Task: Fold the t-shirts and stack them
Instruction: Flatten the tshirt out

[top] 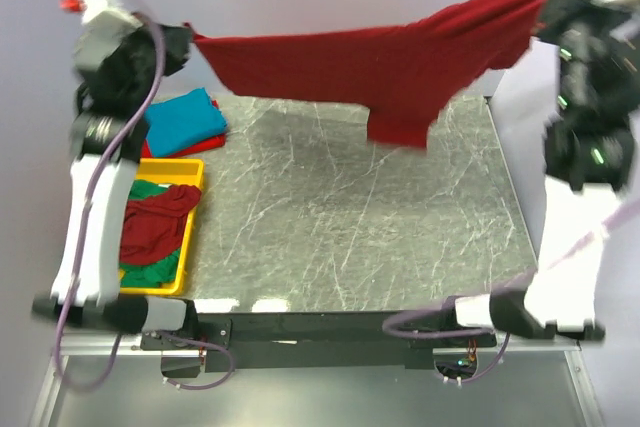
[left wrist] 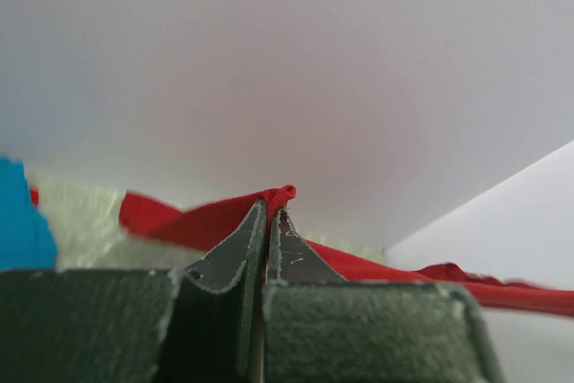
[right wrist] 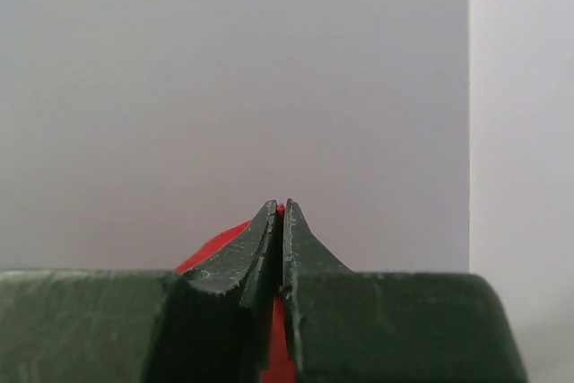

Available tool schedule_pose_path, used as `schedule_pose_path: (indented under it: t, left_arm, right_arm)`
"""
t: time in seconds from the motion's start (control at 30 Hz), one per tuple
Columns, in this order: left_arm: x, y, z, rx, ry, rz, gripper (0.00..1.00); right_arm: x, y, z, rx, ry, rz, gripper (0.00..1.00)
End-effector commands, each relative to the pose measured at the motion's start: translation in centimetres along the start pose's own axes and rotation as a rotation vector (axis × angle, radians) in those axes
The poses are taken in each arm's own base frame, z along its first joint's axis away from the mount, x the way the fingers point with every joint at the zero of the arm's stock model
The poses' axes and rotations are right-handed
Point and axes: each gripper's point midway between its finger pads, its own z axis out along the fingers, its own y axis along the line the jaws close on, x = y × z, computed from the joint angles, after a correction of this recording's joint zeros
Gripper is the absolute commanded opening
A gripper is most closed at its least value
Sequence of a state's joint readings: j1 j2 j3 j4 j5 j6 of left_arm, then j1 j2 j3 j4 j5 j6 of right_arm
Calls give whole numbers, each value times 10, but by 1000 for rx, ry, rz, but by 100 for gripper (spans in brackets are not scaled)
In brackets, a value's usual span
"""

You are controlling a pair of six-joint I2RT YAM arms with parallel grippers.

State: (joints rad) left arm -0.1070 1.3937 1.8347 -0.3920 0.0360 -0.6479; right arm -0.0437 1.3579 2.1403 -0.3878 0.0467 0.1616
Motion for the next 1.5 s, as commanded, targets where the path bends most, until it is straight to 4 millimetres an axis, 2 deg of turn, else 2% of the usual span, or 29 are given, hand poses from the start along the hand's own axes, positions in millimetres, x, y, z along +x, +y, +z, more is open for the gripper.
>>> schedule_pose_path:
  t: [0.0,0.03,0.23,0.4,0.53,0.6,0.67,0.7,0.77,0.8,0.83,0.87,0.9,0.93,0.97,1.0,1.03,1.07,1.1,1.13,1.17,1.2,1.23,1.27,1.3,1.33,1.37,1.4,1.47]
  left_arm:
    - [-71,-31,-54,72,-280,4,1]
    - [-78,-34,-72,82,-312,5,1]
    - [-110,-42,-128,71,-434,39,1]
    - [-123,-47,-152,74,-482,63,1]
    - [-131,-51,-162,90,-518,60,1]
    - [-130,-52,-160,98,-521,59,1]
    - [-119,-47,-145,91,-485,60,1]
    - [-113,-44,-137,89,-465,56,1]
    - [-92,-33,-109,69,-394,53,1]
    - [-84,-28,-98,63,-367,47,1]
    - [-62,-16,-74,41,-305,46,1]
    - [-51,-9,-62,30,-272,41,1]
    - [-38,-4,-50,29,-234,36,1]
    - [-13,13,-24,-6,-171,38,1]
    - [3,22,-12,-23,-125,37,1]
    - [18,33,0,-53,-81,25,1]
    - [46,53,23,-95,-7,31,1]
    - [63,63,34,-108,39,39,1]
    - [79,73,44,-126,80,41,1]
    - [112,94,62,-159,158,43,1]
    - [128,101,72,-149,197,47,4]
    - [146,110,80,-157,241,41,15]
    - [174,124,96,-173,313,36,28]
    - [188,132,102,-190,352,42,59]
    - [193,129,110,-190,365,49,70]
    - [216,145,120,-230,415,58,77]
    - [223,147,124,-236,435,74,89]
    - [226,140,127,-231,457,81,90]
    - [238,139,129,-234,490,89,92]
  right_arm:
    - [-117,10,-63,-20,-320,-7,0]
    - [-130,11,-74,-21,-354,-16,0]
    - [-191,13,-130,-15,-518,-38,0]
    - [-220,17,-156,-27,-613,-25,0]
    - [-228,17,-163,-33,-651,-17,0]
    - [-222,13,-155,-10,-640,-23,0]
    - [-205,8,-136,18,-590,-41,0]
    - [-189,2,-117,45,-546,-51,0]
    - [-165,-4,-93,73,-481,-85,0]
    - [-134,-11,-66,94,-409,-96,0]
    - [-117,-16,-52,113,-369,-132,0]
    - [-100,-20,-39,123,-329,-148,0]
    - [-70,-25,-16,132,-266,-165,0]
    - [-40,-33,1,139,-198,-178,0]
    - [-18,-38,12,141,-152,-183,0]
    - [24,-48,32,155,-67,-187,0]
    - [43,-56,41,173,-24,-181,0]
    - [70,-63,47,196,50,-165,0]
    - [109,-73,62,223,135,-170,0]
    - [124,-78,67,245,176,-156,0]
    - [170,-92,71,292,306,-164,0]
    - [182,-97,71,319,341,-155,7]
    - [198,-100,72,336,380,-132,24]
    - [241,-111,68,372,504,-143,46]
    - [245,-113,69,389,530,-139,76]
    - [259,-115,67,400,576,-129,86]
    - [277,-118,59,407,645,-129,87]
    - [296,-120,56,412,693,-129,87]
    - [309,-121,47,416,733,-119,88]
